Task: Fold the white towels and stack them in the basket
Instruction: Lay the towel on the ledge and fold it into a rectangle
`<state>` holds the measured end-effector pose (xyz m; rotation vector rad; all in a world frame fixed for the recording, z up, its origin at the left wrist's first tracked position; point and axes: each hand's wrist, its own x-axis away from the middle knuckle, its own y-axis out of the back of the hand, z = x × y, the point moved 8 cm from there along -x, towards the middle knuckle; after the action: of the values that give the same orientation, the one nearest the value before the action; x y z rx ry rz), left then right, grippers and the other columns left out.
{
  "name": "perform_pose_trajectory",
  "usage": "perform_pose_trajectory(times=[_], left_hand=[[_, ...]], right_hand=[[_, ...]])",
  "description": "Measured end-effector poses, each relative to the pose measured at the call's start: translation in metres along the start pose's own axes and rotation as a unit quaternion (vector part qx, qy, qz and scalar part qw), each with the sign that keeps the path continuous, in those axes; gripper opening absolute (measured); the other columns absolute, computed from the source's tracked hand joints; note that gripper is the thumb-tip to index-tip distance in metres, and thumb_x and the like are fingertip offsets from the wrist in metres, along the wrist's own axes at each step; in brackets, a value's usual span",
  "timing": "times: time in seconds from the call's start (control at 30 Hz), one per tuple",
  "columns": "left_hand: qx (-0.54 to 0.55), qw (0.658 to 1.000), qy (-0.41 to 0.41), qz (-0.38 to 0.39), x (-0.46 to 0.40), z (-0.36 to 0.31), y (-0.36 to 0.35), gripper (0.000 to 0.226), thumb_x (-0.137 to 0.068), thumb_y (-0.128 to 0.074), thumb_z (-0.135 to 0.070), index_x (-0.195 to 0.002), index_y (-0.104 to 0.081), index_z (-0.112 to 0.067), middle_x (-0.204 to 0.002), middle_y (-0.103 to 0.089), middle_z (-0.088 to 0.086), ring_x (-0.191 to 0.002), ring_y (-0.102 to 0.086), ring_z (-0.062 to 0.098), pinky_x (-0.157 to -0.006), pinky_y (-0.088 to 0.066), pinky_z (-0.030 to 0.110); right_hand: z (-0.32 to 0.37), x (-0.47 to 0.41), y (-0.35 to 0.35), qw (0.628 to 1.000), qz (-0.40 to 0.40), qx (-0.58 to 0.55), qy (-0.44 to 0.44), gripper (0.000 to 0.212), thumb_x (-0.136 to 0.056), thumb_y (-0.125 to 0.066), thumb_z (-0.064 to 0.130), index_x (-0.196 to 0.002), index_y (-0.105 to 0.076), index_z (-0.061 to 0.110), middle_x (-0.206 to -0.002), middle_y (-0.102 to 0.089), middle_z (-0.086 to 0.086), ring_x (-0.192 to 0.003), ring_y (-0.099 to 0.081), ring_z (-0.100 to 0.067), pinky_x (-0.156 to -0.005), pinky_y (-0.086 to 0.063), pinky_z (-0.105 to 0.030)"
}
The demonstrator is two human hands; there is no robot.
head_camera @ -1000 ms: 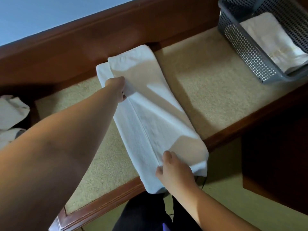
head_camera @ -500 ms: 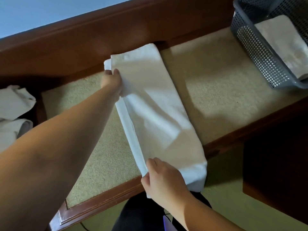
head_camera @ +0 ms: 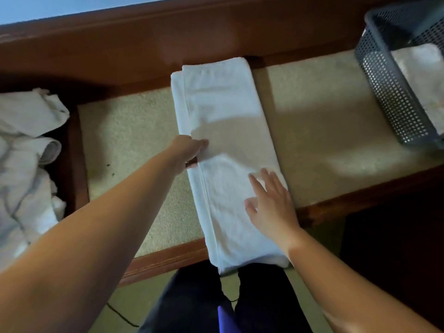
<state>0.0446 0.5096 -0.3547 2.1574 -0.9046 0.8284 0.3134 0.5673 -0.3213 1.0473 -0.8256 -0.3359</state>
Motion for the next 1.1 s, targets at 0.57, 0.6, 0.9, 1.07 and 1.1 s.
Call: perform_pose_trajectory(times=[0.57, 0.6, 0.9, 1.07, 1.1], left_hand=[[0.012, 0.993, -0.096, -0.072, 0.072, 0.027, -0.014, 0.037, -0.106, -0.044, -0.054, -0.12, -0.05, -0.02, -0.109, -0.069, 0.009, -0.1, -0.067, 0.028, -0.086, -0.055, 0.041], [0.02, 0.993, -0.093, -0.063, 0.071, 0.029, -0.017, 0.039, -0.104, -0.046, -0.057, -0.122, -0.05, -0.022, -0.112, -0.069, 0.008, -0.102, -0.067, 0.028, -0.089, -0.056, 0.042], [0.019, 1.0, -0.004, 0.025, 0.092, 0.083, -0.047, 0.051, -0.081, -0.086, -0.046, -0.118, -0.073, -0.014, -0.104, -0.075, -0.002, -0.092, -0.071, 0.014, -0.073, -0.055, 0.025], [0.031, 0.998, -0.049, -0.025, 0.122, 0.081, -0.043, 0.039, -0.098, -0.063, -0.054, -0.111, -0.059, -0.018, -0.106, -0.073, 0.002, -0.098, -0.07, 0.021, -0.093, -0.057, 0.043], [0.045, 0.998, -0.045, -0.016, 0.129, 0.085, -0.044, 0.038, -0.098, -0.064, -0.055, -0.111, -0.056, -0.02, -0.103, -0.074, 0.001, -0.095, -0.072, 0.02, -0.088, -0.059, 0.041]], right_hand=[[0.007, -0.048, 0.029, 0.995, 0.001, 0.028, 0.1, 0.05, -0.108, -0.038, 0.035, -0.158, -0.034, 0.029, -0.173, -0.012, -0.007, -0.16, -0.007, -0.027, -0.13, -0.008, -0.05], [0.008, -0.056, 0.034, 0.993, -0.01, 0.013, 0.114, 0.048, -0.107, -0.042, 0.03, -0.155, -0.039, 0.025, -0.172, -0.018, -0.01, -0.159, -0.012, -0.029, -0.129, -0.013, -0.049], [0.033, -0.156, 0.071, 0.981, 0.08, 0.046, 0.171, 0.059, -0.112, -0.032, 0.026, -0.167, -0.011, 0.032, -0.175, 0.005, -0.002, -0.161, 0.007, -0.023, -0.129, -0.009, -0.041], [0.028, -0.196, 0.079, 0.973, 0.109, 0.143, 0.147, 0.066, -0.109, -0.021, 0.057, -0.165, 0.009, 0.038, -0.172, 0.021, -0.004, -0.159, 0.016, -0.026, -0.127, -0.001, -0.043], [0.026, -0.2, 0.079, 0.972, 0.109, 0.15, 0.146, 0.067, -0.108, -0.019, 0.061, -0.164, 0.011, 0.038, -0.171, 0.024, -0.004, -0.158, 0.019, -0.026, -0.127, 0.001, -0.043]])
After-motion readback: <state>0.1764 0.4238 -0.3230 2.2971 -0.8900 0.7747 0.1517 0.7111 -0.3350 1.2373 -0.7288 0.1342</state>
